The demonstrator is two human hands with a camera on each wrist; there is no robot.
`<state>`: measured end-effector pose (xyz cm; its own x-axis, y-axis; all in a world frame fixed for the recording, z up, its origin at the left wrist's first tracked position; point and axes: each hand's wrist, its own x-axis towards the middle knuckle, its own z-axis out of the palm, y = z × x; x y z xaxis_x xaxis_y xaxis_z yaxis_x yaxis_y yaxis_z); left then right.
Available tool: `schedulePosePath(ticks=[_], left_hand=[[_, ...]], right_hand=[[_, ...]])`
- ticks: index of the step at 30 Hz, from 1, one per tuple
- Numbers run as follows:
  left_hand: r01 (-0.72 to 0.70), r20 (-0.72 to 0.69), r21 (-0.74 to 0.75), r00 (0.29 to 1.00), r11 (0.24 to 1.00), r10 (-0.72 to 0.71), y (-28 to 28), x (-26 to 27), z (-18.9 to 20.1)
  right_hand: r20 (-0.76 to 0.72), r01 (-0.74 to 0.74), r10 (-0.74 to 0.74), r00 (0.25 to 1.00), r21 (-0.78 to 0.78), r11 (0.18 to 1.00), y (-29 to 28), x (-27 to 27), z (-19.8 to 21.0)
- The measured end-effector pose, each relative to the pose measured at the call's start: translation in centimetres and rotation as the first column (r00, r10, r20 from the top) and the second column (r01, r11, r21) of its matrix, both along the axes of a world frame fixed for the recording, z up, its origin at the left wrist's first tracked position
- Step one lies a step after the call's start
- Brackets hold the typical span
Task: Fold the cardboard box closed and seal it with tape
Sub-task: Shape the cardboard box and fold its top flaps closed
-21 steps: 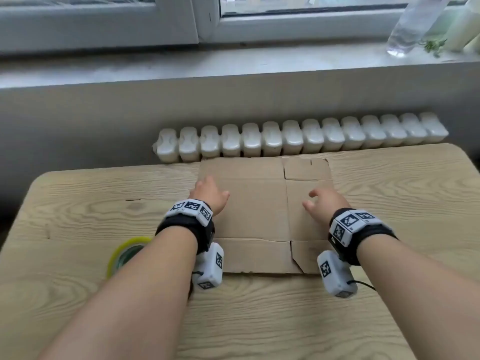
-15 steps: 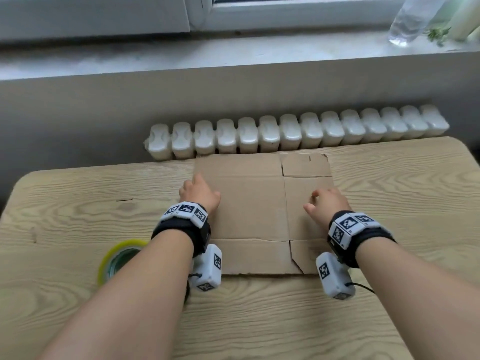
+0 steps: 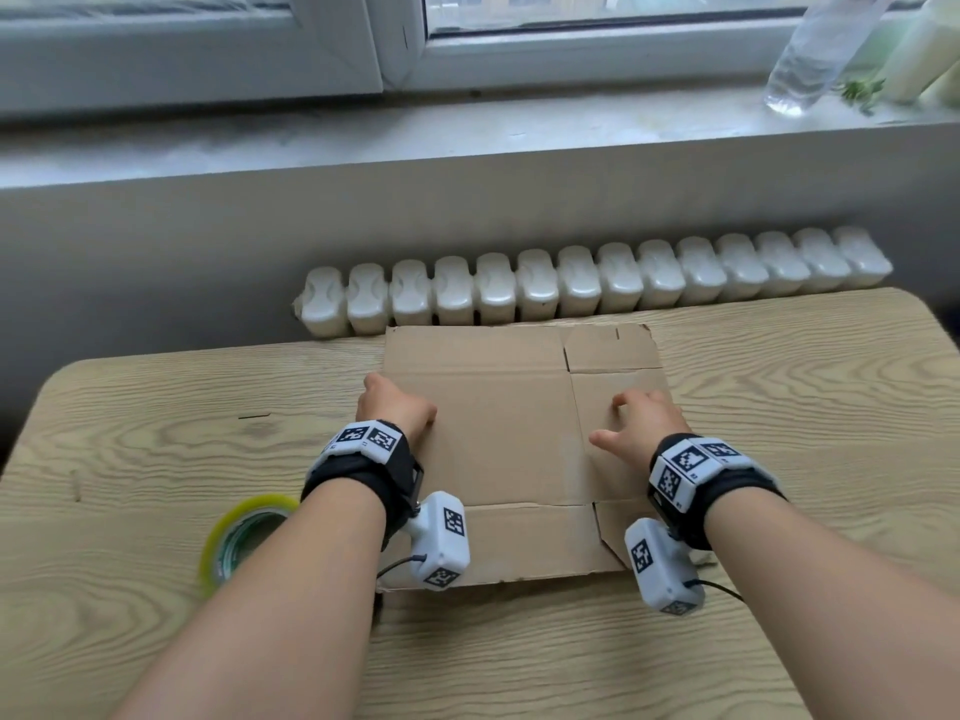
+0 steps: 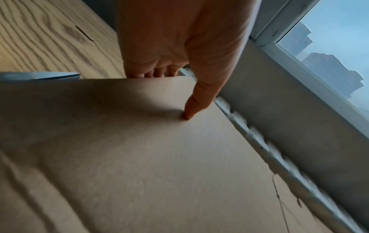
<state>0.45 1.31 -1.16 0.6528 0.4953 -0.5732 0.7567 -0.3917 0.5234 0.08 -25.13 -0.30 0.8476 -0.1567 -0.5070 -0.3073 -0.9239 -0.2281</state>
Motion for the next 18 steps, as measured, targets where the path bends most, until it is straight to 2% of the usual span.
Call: schedulePosePath(ticks=[5,8,14,18], left_hand=[[-0.021,0.068,-0.072,0.997,0.997,0.026,-0.5,-0.7,2.6],[-0.021,0.098,-0.068,0.995,0.997,0.028,-0.7,-1.5,4.3],[-0.002,0.212,-0.048,0.977,0.999,0.012,-1.6,-4.1,8.3],[0.031,0.281,-0.024,0.960,0.999,-0.023,-2.5,-5.6,11.2]], right_hand=[[0.044,-0.092,0.089,0.995,0.056,0.994,1.1,-0.5,2.6],[0.134,-0.147,0.137,0.982,0.073,0.986,1.6,-0.6,5.0],[0.298,-0.261,0.226,0.928,0.084,0.962,1.7,-1.6,10.5],[0.391,-0.341,0.305,0.868,0.024,0.940,1.2,-2.6,14.1]])
